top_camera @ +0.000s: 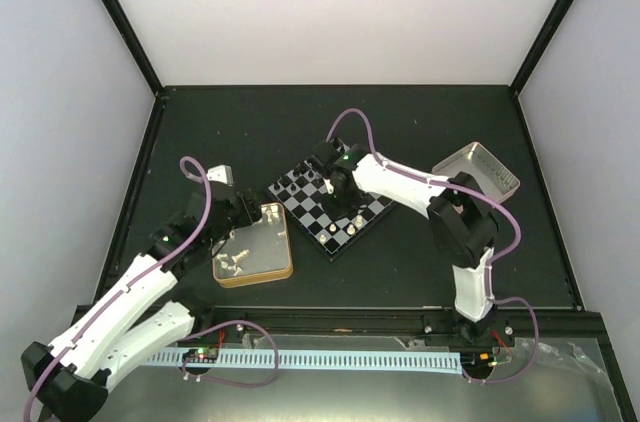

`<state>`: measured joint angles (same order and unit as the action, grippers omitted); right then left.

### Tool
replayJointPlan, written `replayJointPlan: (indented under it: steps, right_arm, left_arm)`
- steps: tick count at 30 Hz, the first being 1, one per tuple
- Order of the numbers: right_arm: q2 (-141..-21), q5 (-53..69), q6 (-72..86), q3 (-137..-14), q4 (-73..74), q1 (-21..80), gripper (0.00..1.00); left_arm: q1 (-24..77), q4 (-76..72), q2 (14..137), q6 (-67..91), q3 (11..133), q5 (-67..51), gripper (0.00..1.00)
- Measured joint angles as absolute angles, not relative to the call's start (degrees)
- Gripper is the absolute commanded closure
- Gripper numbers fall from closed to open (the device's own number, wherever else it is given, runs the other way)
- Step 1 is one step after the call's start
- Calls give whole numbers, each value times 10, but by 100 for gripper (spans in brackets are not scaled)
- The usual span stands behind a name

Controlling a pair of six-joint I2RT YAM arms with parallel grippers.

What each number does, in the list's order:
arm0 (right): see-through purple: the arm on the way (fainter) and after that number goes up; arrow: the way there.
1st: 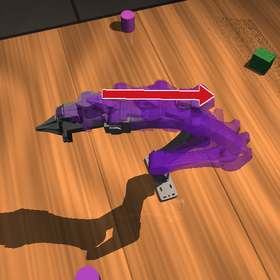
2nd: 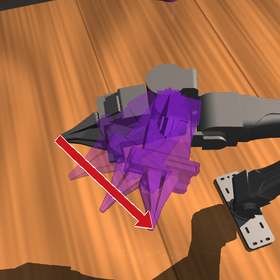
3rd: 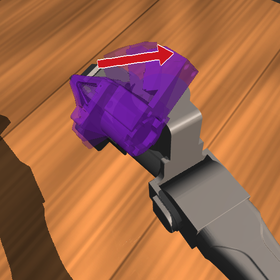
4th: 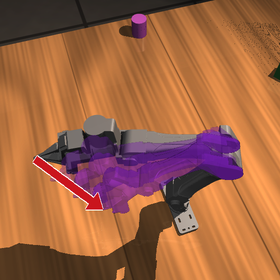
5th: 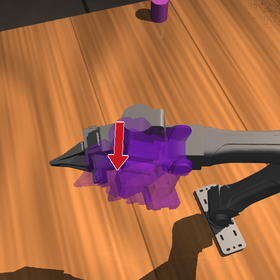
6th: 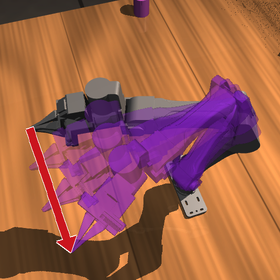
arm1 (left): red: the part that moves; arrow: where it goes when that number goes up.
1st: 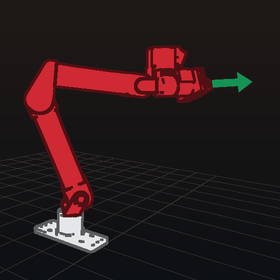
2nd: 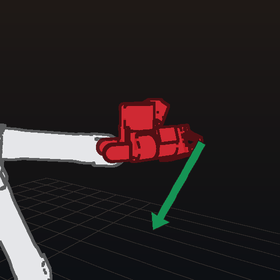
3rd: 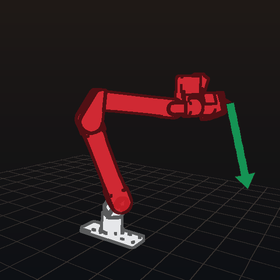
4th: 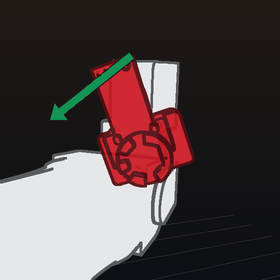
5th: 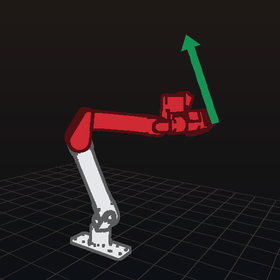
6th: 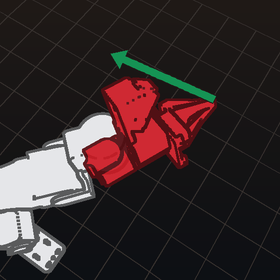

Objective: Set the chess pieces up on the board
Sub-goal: Place the chess piece on the chessboard.

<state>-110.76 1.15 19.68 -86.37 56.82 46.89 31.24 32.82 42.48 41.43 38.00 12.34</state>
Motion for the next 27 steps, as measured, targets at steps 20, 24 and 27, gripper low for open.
replayJointPlan:
  steps: [20, 24, 27]
  right_arm:
    - [-1176, 4, 167, -894, 610, 469, 79]
    - [-1177, 2, 168, -896, 610, 469, 77]
    - [-1181, 1, 170, -905, 608, 469, 76]
  left_arm:
    - [299, 330, 436, 380, 361, 124, 26]
    - [296, 330, 437, 380, 361, 122, 26]
    - [295, 330, 440, 380, 360, 120, 26]
